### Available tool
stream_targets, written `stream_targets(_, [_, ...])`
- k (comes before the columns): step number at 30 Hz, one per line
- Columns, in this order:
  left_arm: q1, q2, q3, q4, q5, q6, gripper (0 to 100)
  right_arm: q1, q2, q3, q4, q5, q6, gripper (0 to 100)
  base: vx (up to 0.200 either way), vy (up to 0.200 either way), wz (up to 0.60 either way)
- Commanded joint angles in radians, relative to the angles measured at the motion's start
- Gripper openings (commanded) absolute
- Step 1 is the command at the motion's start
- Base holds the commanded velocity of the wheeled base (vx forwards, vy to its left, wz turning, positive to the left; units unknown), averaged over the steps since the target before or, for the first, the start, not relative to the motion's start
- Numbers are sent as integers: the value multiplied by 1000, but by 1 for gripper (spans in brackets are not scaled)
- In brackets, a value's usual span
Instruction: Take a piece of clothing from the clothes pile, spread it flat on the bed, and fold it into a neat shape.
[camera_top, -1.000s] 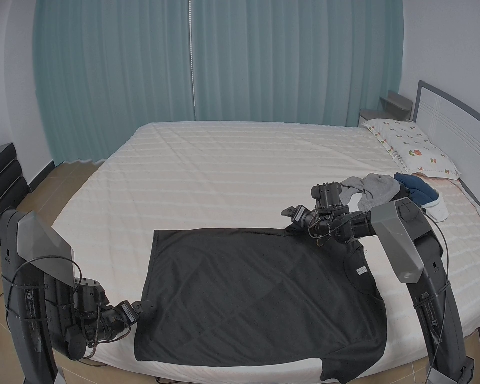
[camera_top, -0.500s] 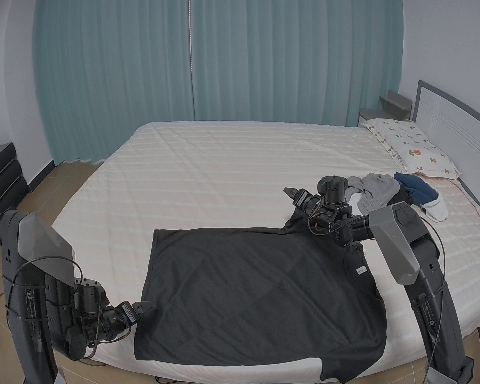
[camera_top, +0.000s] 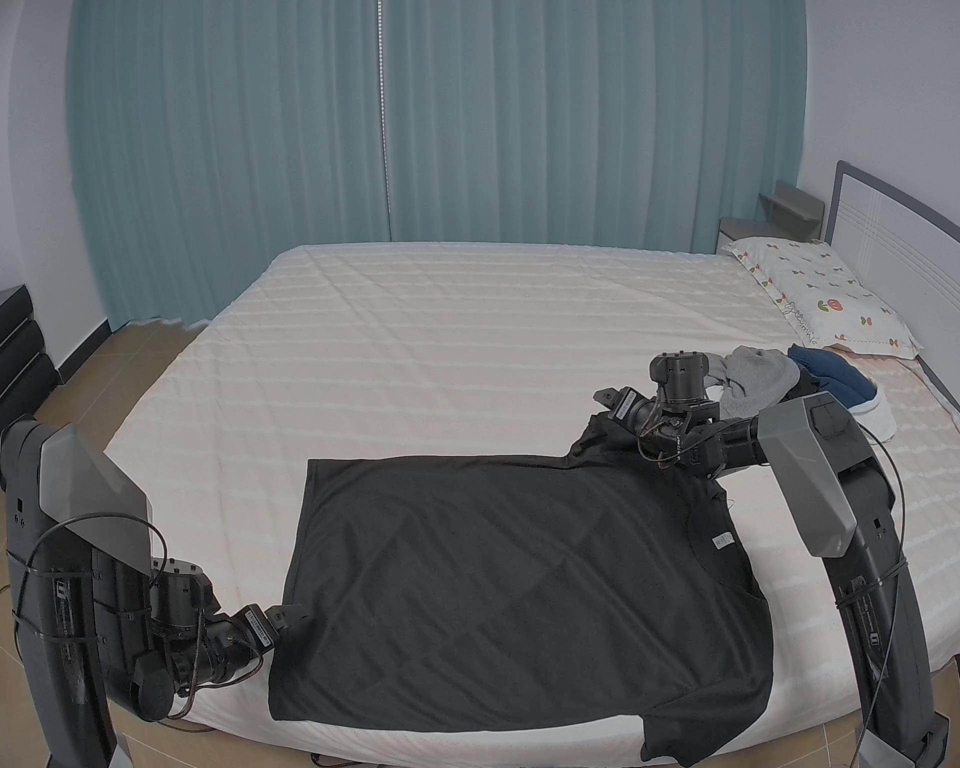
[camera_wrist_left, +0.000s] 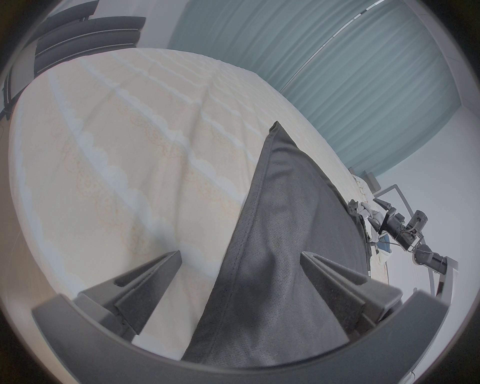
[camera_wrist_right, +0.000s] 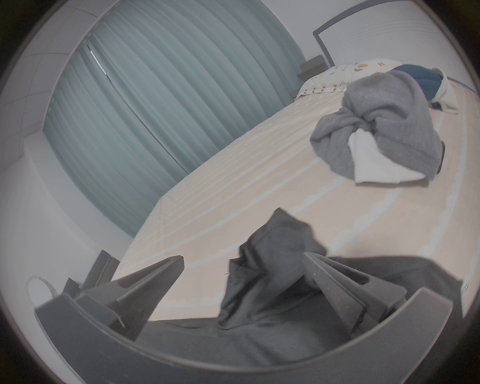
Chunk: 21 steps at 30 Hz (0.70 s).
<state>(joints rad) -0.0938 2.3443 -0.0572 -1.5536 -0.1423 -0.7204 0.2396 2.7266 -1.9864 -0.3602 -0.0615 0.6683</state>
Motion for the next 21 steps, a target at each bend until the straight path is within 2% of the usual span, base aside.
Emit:
stream_targets(1, [-1, 7, 0, -11, 0, 1, 100, -43, -30, 54, -8, -1, -38, 100, 0, 0, 0])
stream_targets(11, [-1, 9, 0, -11, 0, 1, 100, -91, -38, 164, -36, -1, -180, 100, 0, 0, 0])
stream_targets(16, [-3, 10, 0, -11, 0, -1, 100, -94, -27, 219, -121, -1, -260, 100, 0, 0, 0])
stream_targets(21, [-6, 10, 2, -11, 1, -1, 100, -94, -13, 227, -134, -1, -291, 100, 0, 0, 0])
